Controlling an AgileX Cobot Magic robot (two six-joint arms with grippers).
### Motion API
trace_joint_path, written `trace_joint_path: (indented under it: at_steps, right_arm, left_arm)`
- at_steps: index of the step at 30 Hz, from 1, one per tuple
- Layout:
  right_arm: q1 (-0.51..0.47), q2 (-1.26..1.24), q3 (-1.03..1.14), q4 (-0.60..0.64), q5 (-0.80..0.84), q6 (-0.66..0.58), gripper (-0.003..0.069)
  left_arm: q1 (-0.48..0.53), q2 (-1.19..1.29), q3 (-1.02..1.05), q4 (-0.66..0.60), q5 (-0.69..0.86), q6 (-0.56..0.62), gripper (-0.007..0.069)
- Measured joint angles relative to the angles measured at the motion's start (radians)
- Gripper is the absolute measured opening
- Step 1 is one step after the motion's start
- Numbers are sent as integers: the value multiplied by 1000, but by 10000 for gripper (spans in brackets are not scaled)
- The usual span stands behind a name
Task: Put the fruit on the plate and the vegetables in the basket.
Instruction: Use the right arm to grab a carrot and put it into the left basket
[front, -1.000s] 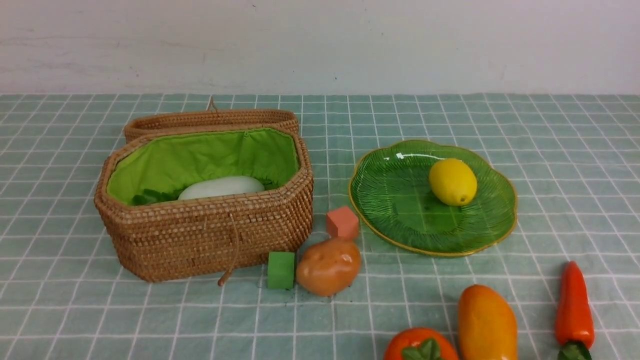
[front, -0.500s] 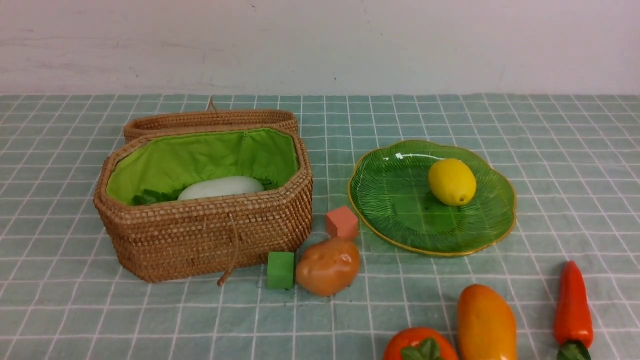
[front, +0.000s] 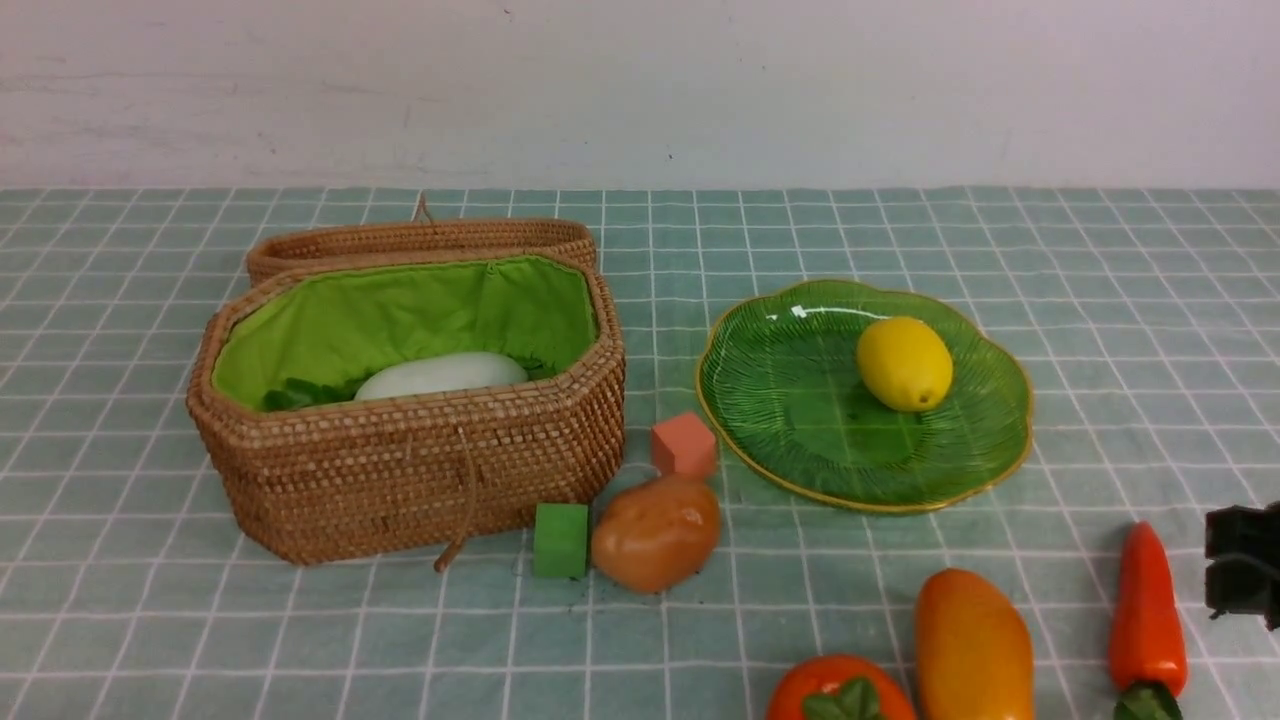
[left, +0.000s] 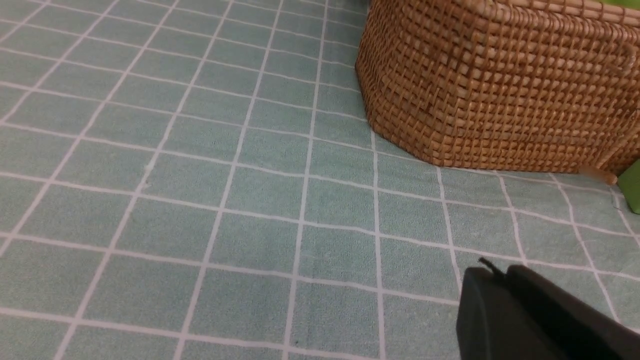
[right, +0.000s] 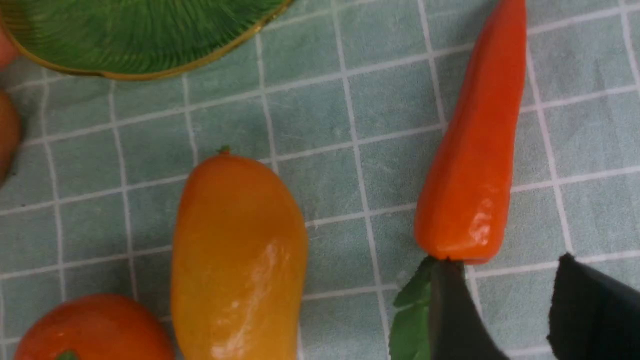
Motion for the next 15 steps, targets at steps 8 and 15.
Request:
trace_joint_path:
  at_steps: [8, 15]
  right_arm:
    - [0, 293, -110, -59, -53, 83, 446]
    - [0, 494, -117, -69, -95, 87, 414]
  left_arm:
    - [0, 0, 0, 0, 0, 0, 37]
    - [0, 0, 0, 1, 0, 0, 45]
